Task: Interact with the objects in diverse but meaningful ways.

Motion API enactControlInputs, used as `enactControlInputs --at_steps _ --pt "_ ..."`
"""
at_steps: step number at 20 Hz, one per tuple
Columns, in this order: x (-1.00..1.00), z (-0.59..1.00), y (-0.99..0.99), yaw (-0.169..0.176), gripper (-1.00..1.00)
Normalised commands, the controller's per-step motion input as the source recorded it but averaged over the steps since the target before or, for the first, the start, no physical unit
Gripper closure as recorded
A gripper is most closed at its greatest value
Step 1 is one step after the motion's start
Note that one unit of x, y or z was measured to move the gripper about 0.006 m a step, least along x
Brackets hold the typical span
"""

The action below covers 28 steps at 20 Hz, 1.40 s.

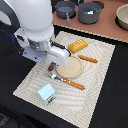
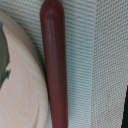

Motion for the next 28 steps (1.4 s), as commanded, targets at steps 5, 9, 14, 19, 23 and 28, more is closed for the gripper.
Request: enactControlInputs --at_steps 5,9,14,19,23,28 --pt "-0.39 -0.15 -0.01 0.000 -1.00" --pt "-0.47 -0.18 0.00 0.000 -1.00" --pt "-0.30 -0.12 0.09 0.000 -1.00" --pt "-0.09 -0.04 0.21 0.000 -1.00" --pt "0.00 0.00 0.29 0.000 -1.00" --pt "0.00 -0.02 0.30 0.000 -1.00"
